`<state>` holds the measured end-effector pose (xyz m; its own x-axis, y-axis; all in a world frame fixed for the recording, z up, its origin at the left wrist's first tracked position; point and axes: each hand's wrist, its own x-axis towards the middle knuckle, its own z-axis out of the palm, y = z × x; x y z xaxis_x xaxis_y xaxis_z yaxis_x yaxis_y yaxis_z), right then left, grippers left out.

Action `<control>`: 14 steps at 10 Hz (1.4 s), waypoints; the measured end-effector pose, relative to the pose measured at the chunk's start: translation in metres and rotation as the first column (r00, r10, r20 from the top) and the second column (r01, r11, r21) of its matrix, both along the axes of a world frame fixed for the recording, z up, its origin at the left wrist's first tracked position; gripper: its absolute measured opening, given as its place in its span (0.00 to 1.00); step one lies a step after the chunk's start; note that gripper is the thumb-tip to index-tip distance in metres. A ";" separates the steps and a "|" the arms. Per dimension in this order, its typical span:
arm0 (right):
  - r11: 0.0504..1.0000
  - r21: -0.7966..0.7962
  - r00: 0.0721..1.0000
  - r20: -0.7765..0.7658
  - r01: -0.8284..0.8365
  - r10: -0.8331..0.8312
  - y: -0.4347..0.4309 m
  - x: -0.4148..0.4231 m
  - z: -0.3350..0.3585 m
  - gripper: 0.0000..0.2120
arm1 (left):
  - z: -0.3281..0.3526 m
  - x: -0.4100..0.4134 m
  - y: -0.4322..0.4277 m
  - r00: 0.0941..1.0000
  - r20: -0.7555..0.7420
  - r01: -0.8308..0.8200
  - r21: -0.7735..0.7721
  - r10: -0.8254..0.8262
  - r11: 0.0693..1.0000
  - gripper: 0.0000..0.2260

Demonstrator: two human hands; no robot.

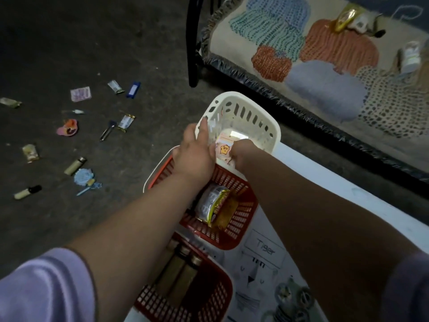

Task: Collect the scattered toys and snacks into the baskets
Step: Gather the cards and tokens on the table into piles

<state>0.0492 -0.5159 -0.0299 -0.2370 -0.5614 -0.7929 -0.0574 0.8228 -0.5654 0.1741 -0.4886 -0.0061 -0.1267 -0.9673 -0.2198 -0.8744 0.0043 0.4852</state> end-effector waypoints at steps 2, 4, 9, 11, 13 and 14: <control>0.994 0.019 0.995 -0.006 -0.103 0.103 0.000 -0.010 0.006 0.21 | 0.002 -0.002 -0.002 0.998 0.069 0.013 0.003 -0.013 1.000 0.27; 0.985 -0.122 0.988 0.103 0.125 -0.112 0.019 -0.027 0.025 0.21 | 0.014 -0.002 0.004 0.996 0.091 0.016 0.019 -0.017 1.000 0.27; 0.930 -0.226 0.955 0.142 0.289 -0.262 0.205 -0.132 0.079 0.10 | 0.043 -0.089 0.113 0.938 0.023 0.345 -0.104 -0.345 0.933 0.24; 0.922 -0.117 0.929 0.035 0.370 -0.368 0.309 -0.181 0.053 0.09 | 0.023 -0.128 0.178 0.863 0.060 0.504 -0.029 -0.502 0.863 0.24; 0.938 -0.057 0.940 0.020 0.341 -0.341 0.407 -0.202 0.030 0.10 | 0.002 -0.164 0.258 0.845 0.126 0.504 0.139 -0.520 0.853 0.23; 0.954 -0.057 0.956 0.000 0.294 -0.294 0.462 -0.213 0.015 0.12 | -0.006 -0.188 0.313 0.842 0.123 0.496 0.209 -0.526 0.843 0.21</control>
<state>-0.1643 -0.0542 -0.0146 -0.4049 -0.5094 -0.7594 0.1770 0.7711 -0.6116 -0.0139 -0.1761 -0.0122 -0.5391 -0.7235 -0.4311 -0.8377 0.4076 0.3636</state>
